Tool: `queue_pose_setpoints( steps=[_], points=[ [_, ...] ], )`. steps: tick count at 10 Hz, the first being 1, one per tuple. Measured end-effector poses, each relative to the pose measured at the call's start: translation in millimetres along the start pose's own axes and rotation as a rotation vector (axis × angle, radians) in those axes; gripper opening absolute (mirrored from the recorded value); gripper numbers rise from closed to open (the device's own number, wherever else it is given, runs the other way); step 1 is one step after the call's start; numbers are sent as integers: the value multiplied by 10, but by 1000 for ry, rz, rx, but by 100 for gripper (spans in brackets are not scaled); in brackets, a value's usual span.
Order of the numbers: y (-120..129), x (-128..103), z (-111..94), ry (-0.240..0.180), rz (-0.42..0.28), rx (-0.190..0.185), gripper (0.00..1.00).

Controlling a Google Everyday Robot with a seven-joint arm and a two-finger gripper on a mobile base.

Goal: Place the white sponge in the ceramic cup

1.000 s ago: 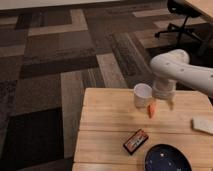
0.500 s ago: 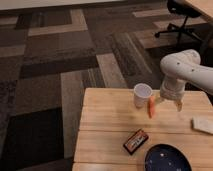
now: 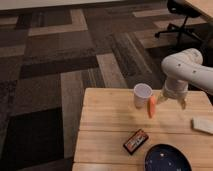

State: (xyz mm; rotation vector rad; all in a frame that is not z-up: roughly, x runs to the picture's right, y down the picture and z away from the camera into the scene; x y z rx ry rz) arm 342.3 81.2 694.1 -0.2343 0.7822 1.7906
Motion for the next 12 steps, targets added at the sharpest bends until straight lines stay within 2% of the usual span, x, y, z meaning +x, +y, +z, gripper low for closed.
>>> queue_pose_setpoints(
  steps=[1, 3, 5, 7, 9, 10, 11, 12],
  points=[
    [-235, -103, 103, -14, 24, -10, 65],
    [-632, -275, 312, -14, 50, -54, 65],
    [-811, -343, 510, 6, 99, -94, 65],
    [-968, -359, 739, 37, 195, -100, 65],
    [-1097, -373, 917, 64, 250, -94, 65],
    [-1171, -400, 965, 70, 230, -82, 65],
    [-1234, -452, 980, 63, 157, -69, 65],
    [-1246, -461, 978, 49, 18, -68, 65]
  ],
)
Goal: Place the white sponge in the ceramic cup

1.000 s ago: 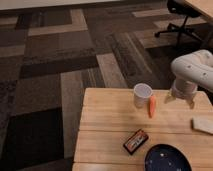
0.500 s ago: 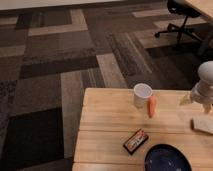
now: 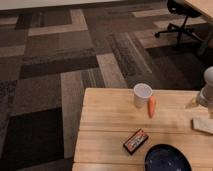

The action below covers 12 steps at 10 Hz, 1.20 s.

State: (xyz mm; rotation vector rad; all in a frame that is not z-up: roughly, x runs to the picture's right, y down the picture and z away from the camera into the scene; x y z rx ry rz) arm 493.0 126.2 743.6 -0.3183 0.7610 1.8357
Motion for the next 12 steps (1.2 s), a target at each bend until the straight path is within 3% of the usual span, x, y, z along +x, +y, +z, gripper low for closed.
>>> queue_pose_setpoints(
  steps=[2, 3, 10, 12],
  points=[
    [40, 92, -78, -8, -361, 28, 65],
    [45, 113, -98, -10, -435, 34, 65],
    [-7, 87, -75, -17, -442, 40, 65],
    [-247, 82, 162, 1, -338, 51, 65]
  ],
)
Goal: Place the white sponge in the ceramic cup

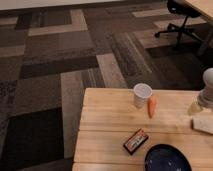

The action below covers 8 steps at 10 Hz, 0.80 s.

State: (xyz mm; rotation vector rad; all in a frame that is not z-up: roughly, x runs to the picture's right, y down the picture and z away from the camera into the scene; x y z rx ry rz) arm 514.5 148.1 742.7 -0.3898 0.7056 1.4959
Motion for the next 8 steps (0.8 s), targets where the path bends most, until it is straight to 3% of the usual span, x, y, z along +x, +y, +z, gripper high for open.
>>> queue_pose_setpoints(
  steps=[2, 4, 6, 8],
  points=[
    [-58, 57, 173, 25, 107, -23, 65],
    [-173, 137, 252, 35, 216, -22, 65],
    [-248, 227, 353, 48, 269, -19, 65],
    [-131, 298, 521, 78, 299, -84, 65]
  ],
)
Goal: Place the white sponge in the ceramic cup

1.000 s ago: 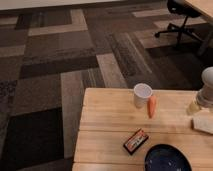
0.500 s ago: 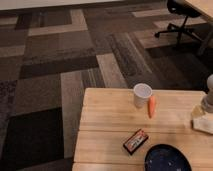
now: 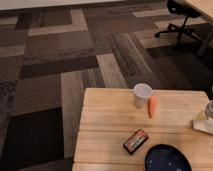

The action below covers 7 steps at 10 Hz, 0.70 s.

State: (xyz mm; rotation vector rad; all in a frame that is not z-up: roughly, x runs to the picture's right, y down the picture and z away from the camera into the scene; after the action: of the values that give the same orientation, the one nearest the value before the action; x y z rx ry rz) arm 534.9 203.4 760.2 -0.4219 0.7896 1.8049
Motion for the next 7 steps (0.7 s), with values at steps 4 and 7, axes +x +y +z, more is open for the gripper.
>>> queue_pose_setpoints(
  steps=[4, 7],
  points=[
    [-5, -24, 13, -6, -9, -55, 51],
    [147, -183, -500, -97, -136, -70, 6]
  ],
)
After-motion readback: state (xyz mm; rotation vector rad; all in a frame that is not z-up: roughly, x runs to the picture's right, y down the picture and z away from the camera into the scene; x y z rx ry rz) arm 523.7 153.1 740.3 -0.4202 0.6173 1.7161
